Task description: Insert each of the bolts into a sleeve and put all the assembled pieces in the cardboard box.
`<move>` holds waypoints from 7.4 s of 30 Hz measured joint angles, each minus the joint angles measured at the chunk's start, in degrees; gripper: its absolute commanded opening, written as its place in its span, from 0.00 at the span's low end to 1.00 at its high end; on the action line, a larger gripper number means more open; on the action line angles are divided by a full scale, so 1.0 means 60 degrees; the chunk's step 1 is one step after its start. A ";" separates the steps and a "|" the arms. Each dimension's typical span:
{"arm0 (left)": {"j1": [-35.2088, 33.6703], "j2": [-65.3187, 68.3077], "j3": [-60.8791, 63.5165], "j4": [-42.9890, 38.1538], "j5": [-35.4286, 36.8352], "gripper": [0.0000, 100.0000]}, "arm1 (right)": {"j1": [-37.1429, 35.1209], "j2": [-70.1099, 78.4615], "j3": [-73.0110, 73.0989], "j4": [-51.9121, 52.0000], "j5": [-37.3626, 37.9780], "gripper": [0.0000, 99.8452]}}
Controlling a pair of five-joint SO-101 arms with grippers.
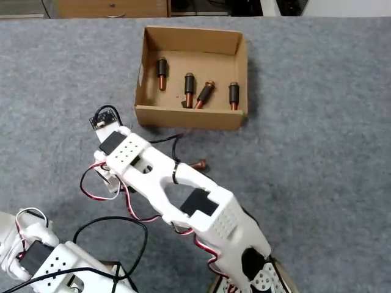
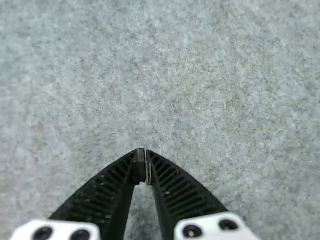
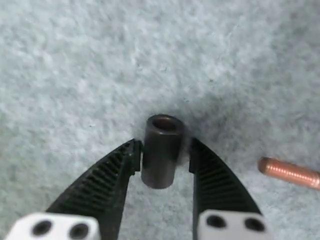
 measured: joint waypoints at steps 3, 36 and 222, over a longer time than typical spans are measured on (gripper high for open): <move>0.0000 0.0000 0.0000 0.0000 0.0000 0.02 | -0.0044 0.0293 -0.0352 0.0044 -0.0015 0.16; 0.0000 0.0000 0.0000 0.0000 0.0000 0.02 | 0.1143 0.0967 -0.6930 0.4117 0.0513 0.00; 1.5209 2.0059 -1.8125 0.4484 -0.7048 0.08 | 1.0740 -1.9766 0.5538 0.2183 0.0571 0.00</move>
